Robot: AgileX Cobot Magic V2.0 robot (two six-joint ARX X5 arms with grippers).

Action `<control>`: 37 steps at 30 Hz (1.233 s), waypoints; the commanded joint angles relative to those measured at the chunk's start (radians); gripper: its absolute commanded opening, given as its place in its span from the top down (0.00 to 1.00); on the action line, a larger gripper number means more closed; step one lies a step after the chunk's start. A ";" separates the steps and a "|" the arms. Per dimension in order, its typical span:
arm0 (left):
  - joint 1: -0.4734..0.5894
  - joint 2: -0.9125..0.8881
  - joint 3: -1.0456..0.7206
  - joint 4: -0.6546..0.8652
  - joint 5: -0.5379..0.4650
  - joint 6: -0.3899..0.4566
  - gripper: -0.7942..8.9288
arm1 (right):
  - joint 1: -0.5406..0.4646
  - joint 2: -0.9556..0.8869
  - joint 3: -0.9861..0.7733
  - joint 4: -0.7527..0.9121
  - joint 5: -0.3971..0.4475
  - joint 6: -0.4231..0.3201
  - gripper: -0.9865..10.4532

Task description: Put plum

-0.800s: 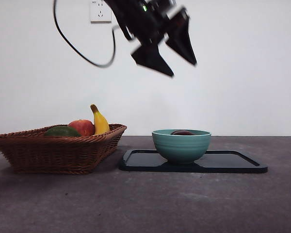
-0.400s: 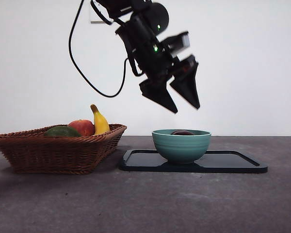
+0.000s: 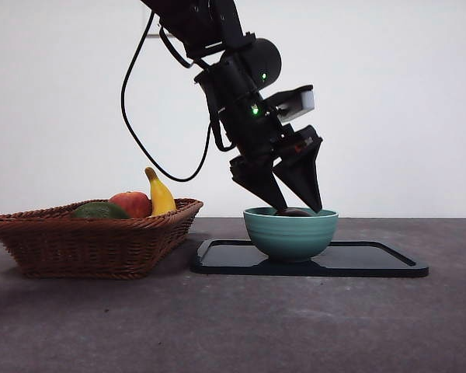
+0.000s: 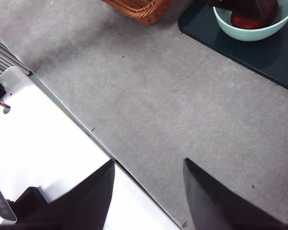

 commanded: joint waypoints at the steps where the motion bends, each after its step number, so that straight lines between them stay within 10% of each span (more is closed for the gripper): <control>1: -0.010 0.051 0.031 0.001 -0.003 0.019 0.50 | 0.005 0.006 0.006 0.000 -0.003 -0.011 0.71; 13: -0.014 0.077 0.031 0.003 -0.005 0.025 0.51 | 0.005 0.006 0.006 -0.001 -0.004 -0.012 0.71; 19: -0.014 0.077 0.031 -0.004 -0.006 0.021 0.70 | 0.005 0.006 0.006 -0.001 -0.004 -0.011 0.71; 37: 0.005 0.056 0.197 -0.125 -0.005 -0.050 0.70 | 0.005 0.006 0.006 -0.001 -0.003 -0.011 0.71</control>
